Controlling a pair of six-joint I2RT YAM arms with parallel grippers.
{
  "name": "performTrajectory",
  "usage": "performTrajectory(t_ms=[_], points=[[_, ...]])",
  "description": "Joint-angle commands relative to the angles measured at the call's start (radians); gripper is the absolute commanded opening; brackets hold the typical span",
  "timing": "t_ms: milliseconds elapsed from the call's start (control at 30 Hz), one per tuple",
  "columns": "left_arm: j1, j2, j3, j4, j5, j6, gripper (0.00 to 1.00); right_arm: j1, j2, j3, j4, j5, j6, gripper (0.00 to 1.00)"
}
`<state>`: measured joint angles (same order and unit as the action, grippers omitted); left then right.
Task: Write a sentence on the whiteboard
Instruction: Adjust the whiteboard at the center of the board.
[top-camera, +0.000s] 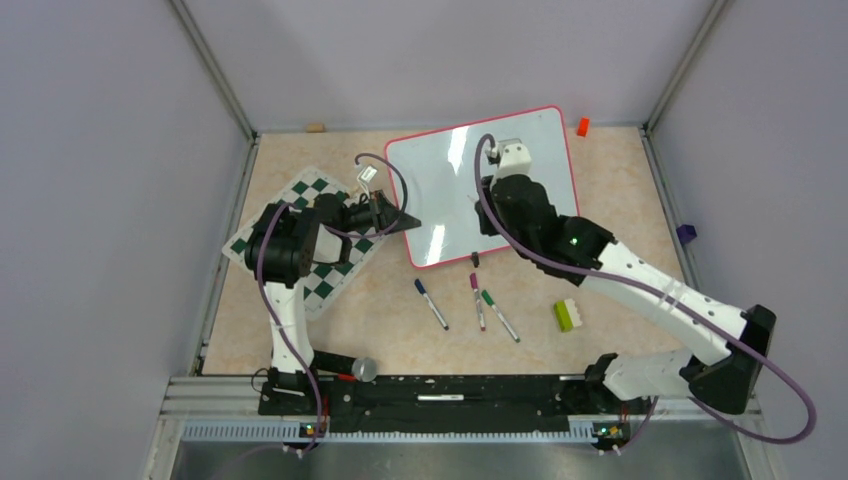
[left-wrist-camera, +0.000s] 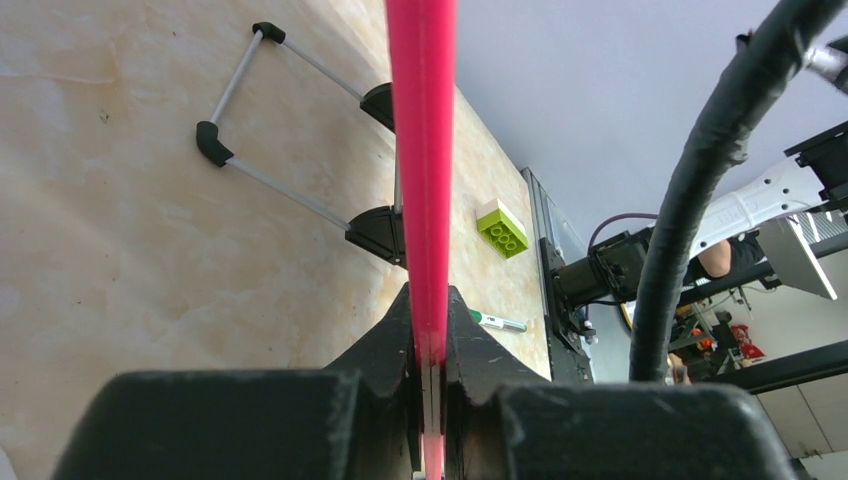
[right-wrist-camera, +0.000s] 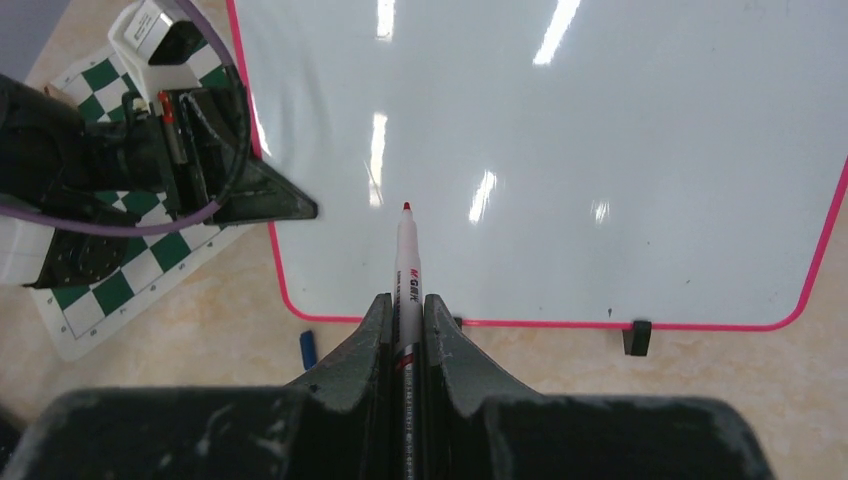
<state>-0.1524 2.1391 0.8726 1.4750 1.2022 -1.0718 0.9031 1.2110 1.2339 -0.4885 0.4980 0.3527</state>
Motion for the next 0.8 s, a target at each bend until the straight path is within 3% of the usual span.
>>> performTrajectory(t_ms=[0, 167, 333, 767], points=[[-0.009, -0.009, 0.027, 0.143, 0.01, -0.014, 0.0, 0.006, 0.072, 0.12, 0.051, 0.076, -0.027, 0.0], [-0.01, -0.013, 0.021, 0.145, 0.007, -0.011, 0.0, 0.006, 0.112, 0.185, 0.073, 0.057, -0.055, 0.0], [-0.012, -0.023, 0.001, 0.13, -0.021, 0.003, 0.0, 0.005, 0.056, 0.08, 0.198, -0.18, -0.206, 0.0], [-0.019, -0.026, 0.001, 0.094, -0.026, 0.035, 0.0, 0.005, -0.089, -0.057, 0.254, -0.148, -0.238, 0.0]])
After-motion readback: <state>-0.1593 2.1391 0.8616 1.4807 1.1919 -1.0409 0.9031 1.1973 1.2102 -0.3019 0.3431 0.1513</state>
